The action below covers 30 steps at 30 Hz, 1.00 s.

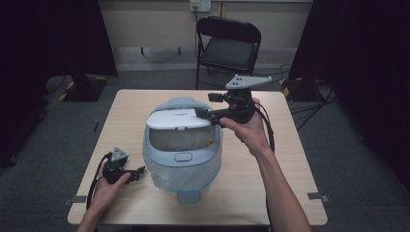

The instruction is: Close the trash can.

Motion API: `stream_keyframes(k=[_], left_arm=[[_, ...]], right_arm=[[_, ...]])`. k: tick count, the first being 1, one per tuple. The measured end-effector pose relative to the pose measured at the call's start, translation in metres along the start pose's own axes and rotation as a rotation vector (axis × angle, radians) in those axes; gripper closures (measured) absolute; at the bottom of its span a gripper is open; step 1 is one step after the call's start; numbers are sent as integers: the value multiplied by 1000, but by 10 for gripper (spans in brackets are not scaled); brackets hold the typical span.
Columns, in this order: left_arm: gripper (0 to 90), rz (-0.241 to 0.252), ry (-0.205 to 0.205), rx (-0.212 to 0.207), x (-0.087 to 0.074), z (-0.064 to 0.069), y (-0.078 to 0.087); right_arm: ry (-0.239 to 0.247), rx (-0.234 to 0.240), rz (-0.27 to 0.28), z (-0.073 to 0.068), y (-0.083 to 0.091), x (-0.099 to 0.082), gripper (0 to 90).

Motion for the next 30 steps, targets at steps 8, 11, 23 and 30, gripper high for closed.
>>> stream_keyframes(k=[8, 11, 23, 30], left_arm=[[145, 1, 0, 0, 0, 0, 0], [145, 0, 1, 0, 0, 0, 0], [145, 0, 1, 1, 0, 0, 0], [145, 1, 1, 0, 0, 0, 0]], right_arm=[[20, 18, 4, -11, -2, -6, 214], [23, 19, -2, -14, -4, -8, 202], [52, 21, -31, -35, -13, -13, 192], [80, 23, -59, -47, -19, -18, 181]])
Point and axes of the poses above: each handheld gripper's, and its own axes: y roughly backward along the jaws, x roughly out of its top, z roughly to its right, the point moved 4 cm from there along -y, roughly forward along the jaws, and after that the axes turned 13 degrees about -z, right-handed, at the moved point
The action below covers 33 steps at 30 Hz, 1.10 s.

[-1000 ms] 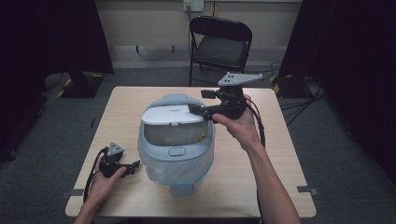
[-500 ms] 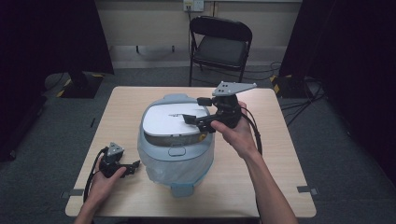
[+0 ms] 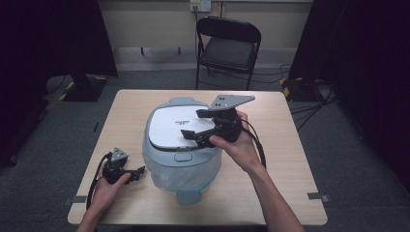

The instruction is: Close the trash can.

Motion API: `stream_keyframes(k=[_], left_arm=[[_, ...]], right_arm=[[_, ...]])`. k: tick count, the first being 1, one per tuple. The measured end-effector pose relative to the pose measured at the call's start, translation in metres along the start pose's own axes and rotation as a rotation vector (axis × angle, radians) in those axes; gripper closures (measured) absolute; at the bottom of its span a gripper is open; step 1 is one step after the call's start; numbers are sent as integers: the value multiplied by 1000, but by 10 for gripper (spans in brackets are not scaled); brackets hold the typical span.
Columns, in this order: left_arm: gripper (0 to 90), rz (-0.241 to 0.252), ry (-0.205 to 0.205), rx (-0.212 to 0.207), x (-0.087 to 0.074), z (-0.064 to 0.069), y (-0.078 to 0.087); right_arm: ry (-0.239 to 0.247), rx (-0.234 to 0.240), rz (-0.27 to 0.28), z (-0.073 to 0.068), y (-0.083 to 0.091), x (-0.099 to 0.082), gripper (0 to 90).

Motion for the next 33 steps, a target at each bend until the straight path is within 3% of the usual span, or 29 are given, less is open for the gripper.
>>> stream_keyframes(k=[5, 14, 25, 27, 33], left_arm=[[145, 0, 0, 1, 0, 0, 0], [145, -1, 0, 1, 0, 0, 0], [145, -2, -2, 4, 0, 0, 0], [145, -2, 1, 4, 0, 0, 0], [145, -2, 1, 3, 0, 0, 0]], right_arm=[[14, -35, -19, -6, -4, -5, 173], [15, -53, 25, -13, -2, -12, 178], [24, -72, 17, -19, 0, -15, 180], [41, -92, -6, -22, -1, -16, 188], [31, -96, 5, -21, -1, -17, 187]])
Point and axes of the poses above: each handheld gripper's, and its own axes: y roughly backward along the jaws, x roughly out of its top, z roughly to its right, the point moved 4 cm from there along -y, roughly forward along the jaws, and after that the axes turned 13 degrees about -z, right-handed, at the moved point
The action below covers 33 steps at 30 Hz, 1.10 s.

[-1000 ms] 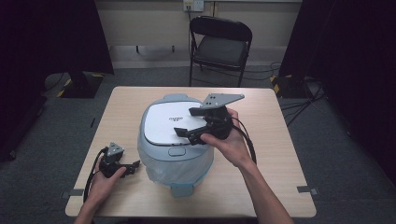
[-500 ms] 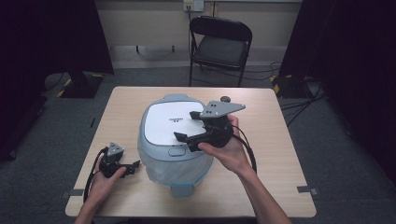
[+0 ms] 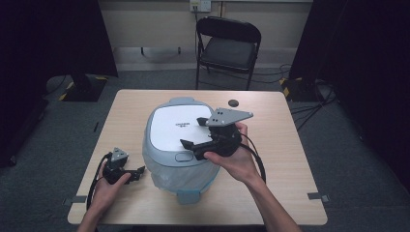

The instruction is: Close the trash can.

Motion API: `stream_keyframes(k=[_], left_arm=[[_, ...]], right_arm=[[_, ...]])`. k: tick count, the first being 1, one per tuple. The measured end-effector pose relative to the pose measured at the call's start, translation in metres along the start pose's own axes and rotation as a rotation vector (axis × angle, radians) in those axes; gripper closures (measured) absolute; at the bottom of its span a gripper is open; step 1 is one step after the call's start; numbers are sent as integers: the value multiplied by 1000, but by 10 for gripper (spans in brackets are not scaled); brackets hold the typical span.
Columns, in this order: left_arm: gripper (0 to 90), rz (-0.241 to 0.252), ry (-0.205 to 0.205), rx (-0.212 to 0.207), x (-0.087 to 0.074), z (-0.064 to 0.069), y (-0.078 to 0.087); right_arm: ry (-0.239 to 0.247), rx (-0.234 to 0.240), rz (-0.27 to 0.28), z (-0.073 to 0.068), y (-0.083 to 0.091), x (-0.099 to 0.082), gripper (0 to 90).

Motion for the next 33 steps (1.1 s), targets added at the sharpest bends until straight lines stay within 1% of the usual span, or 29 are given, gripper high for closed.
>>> stream_keyframes(k=[5, 10, 12, 18, 24, 33], left_arm=[[145, 1, 2, 0, 0, 0, 0], [145, 2, 3, -2, 0, 0, 0], [146, 2, 4, -2, 0, 0, 0], [145, 2, 3, -1, 0, 0, 0], [145, 2, 3, -2, 0, 0, 0], [145, 2, 4, -2, 0, 0, 0]], right_arm=[[-15, -2, 10, 3, -2, 1, 188], [-40, -3, 21, 9, -1, 3, 197], [-39, -14, 19, 12, 0, 3, 196], [-68, -47, 40, 23, 7, 3, 196], [-109, -78, 56, 36, 16, -1, 196], [-166, -127, 59, 57, 27, -13, 195]])
Point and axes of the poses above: each handheld gripper's, and its own axes: y roughly backward along the jaws, x roughly out of its top, z roughly to its right, the point moved 4 cm from there along -y, roughly forward along the jaws, and after that the axes turned 13 degrees about -z, right-handed, at the moved point
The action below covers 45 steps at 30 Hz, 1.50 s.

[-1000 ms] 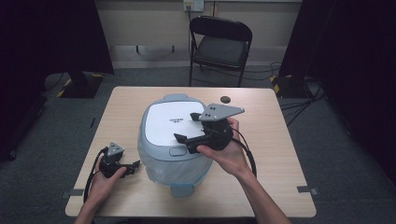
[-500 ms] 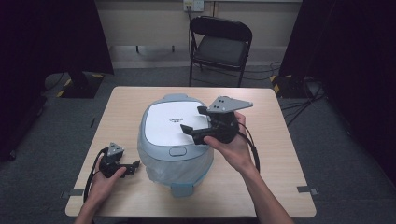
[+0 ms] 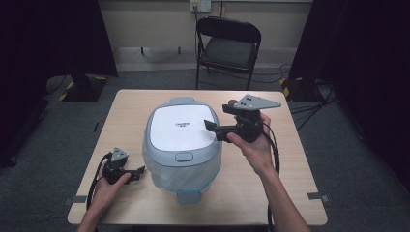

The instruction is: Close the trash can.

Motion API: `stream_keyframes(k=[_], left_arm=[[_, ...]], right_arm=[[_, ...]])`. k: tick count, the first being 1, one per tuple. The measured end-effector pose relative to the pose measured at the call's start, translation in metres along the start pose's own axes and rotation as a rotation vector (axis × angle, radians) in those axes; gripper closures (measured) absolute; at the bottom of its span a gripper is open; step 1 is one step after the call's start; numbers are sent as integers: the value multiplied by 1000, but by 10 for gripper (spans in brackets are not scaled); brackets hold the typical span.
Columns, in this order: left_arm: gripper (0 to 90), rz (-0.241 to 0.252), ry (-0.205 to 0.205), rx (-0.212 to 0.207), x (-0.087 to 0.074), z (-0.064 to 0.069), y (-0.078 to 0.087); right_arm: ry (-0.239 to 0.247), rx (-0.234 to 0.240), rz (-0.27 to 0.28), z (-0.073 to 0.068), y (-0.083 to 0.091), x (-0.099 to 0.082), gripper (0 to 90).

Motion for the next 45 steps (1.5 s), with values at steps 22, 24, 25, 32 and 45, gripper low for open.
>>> stream_keyframes(k=[22, 24, 25, 32, 45], left_arm=[[145, -2, -2, 1, 0, 0, 0], [145, -2, -2, 0, 0, 0, 0], [145, -2, -4, 2, 0, 0, 0], [145, -2, -2, 1, 0, 0, 0], [145, 0, 0, -1, 0, 0, 0]], right_arm=[[-109, -129, -19, 49, 21, -32, 190], [-126, -138, -26, 54, 22, -37, 190], [-132, -144, -28, 57, 23, -39, 190], [-178, -173, -52, 71, 27, -60, 189], [-267, -211, -120, 92, 26, -110, 192]])
Point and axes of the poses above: each handheld gripper's, and its own axes: y roughly backward along the jaws, x roughly out of its top, z roughly to its right, the point moved 4 cm from there along -y, roughly forward along the jaws, and after that the axes turned 13 degrees about -z, right-handed, at the moved point
